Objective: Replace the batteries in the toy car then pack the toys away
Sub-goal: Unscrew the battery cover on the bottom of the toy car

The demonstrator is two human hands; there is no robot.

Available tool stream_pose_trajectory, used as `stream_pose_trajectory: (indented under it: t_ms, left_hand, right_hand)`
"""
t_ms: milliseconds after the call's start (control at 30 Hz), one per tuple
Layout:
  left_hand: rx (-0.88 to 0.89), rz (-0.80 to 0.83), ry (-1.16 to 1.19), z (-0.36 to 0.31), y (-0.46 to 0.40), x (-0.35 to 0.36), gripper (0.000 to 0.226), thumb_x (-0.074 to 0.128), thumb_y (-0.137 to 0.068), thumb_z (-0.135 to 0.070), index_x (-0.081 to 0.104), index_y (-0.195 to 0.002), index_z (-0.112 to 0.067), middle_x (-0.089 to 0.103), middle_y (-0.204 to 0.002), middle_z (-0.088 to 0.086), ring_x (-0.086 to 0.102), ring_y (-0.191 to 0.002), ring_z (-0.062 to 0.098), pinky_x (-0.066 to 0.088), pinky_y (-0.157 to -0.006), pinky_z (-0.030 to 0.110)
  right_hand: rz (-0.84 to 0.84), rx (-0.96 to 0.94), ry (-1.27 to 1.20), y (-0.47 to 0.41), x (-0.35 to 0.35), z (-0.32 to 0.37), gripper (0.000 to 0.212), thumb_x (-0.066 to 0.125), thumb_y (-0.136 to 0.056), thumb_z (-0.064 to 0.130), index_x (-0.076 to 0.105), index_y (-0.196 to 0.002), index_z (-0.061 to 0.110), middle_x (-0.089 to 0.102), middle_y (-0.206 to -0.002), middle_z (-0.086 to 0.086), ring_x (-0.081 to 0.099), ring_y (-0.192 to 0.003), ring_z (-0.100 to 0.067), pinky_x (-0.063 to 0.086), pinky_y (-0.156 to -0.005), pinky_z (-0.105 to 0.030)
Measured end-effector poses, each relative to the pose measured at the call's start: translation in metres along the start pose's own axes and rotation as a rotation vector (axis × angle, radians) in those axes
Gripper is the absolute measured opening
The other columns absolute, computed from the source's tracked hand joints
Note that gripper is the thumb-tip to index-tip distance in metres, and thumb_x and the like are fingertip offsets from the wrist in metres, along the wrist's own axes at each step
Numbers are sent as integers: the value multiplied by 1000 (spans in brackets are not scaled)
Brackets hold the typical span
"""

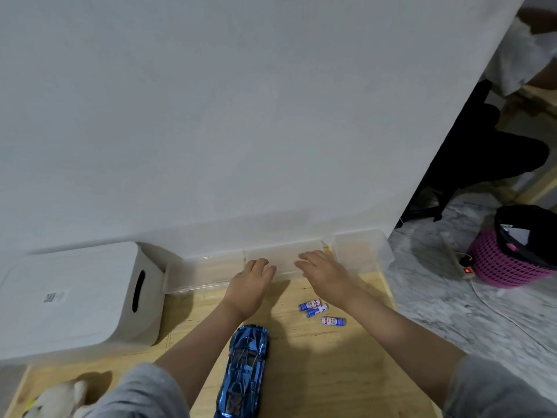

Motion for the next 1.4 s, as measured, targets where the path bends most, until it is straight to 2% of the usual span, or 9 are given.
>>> stream_pose_trajectory:
  t_ms: [300, 633, 700, 767, 833, 867, 1100, 1267, 1400]
  left_hand:
    - [-19, 39, 25, -4, 0, 1, 64, 85, -35, 3, 69, -96, -11, 68, -97, 13, 67, -85, 31, 51, -36, 26]
    - [-37, -6, 41, -5, 0, 3, 62, 82, -38, 4, 68, -96, -12, 68, -99, 11, 66, -86, 30, 50, -35, 24]
    - [-60, 12, 83, -6, 1, 2, 61, 82, -45, 2, 66, -101, -12, 66, -105, 11, 65, -93, 31, 54, -42, 26]
    - [-53, 35, 139, -5, 4, 0, 58, 75, -60, -1, 60, -115, -12, 60, -121, 14, 58, -110, 33, 58, -70, 35]
    - [-44, 35, 124, -2, 11, -3, 62, 68, -70, -4, 50, -129, -12, 50, -136, 14, 47, -126, 33, 42, -103, 44]
    - [-64, 23, 104, 1, 16, -3, 66, 67, -71, -6, 46, -133, -11, 46, -140, 14, 44, -130, 32, 34, -108, 47]
    - [-278, 16, 145, 65, 62, 3, 78, 73, -70, -11, 39, -140, -8, 39, -147, 15, 39, -135, 33, 34, -108, 49]
    - [-396, -46, 281, 107, 81, 9, 75, 47, -85, 9, 16, -151, -9, 9, -159, 10, 9, -146, 29, 12, -118, 38]
    - [-436, -91, 415, 126, 78, 21, 65, 43, -86, 13, 26, -147, -3, 17, -156, 18, 15, -145, 35, 12, -118, 34]
  right_hand:
    - [38, 88, -25, 7, 12, 0, 65, 82, -47, -12, 70, -103, 17, 68, -109, -4, 64, -96, -23, 56, -75, -28]
    - [55, 96, 16, 10, 8, 7, 71, 70, -46, -21, 66, -108, 12, 65, -115, -9, 62, -103, -28, 55, -80, -34]
    - [62, 99, 31, 9, 8, 10, 67, 71, -47, -19, 65, -107, 11, 64, -116, -10, 61, -104, -28, 55, -80, -34]
    - [75, 119, 63, 7, 8, 16, 57, 75, -51, -11, 65, -104, 10, 64, -113, -11, 62, -103, -29, 54, -79, -33]
    - [86, 149, 91, 2, 6, 25, 50, 79, -55, -1, 65, -102, 8, 64, -110, -13, 63, -103, -29, 54, -79, -33]
    - [89, 155, 81, 0, 6, 32, 48, 79, -57, 1, 65, -103, 6, 63, -111, -15, 63, -104, -30, 55, -81, -34]
    - [229, 47, -105, -41, 10, 99, 48, 45, -93, 9, 37, -140, 5, 29, -152, -13, 26, -141, -26, 38, -105, -41]
    - [408, -38, -54, -74, 25, 133, 59, 41, -95, 9, 16, -149, 14, 5, -159, -6, 5, -147, -22, 45, -100, -44]
    - [500, -22, 102, -93, 42, 147, 68, 46, -90, -1, 13, -148, 13, 5, -157, -18, 5, -145, -34, 51, -89, -46]
Point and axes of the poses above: each hand's wrist, its own y-axis away from the middle knuckle, its own x-axis out of the palm, z = x × y, the point moved 2 cm from there along -y, towards the middle knuckle
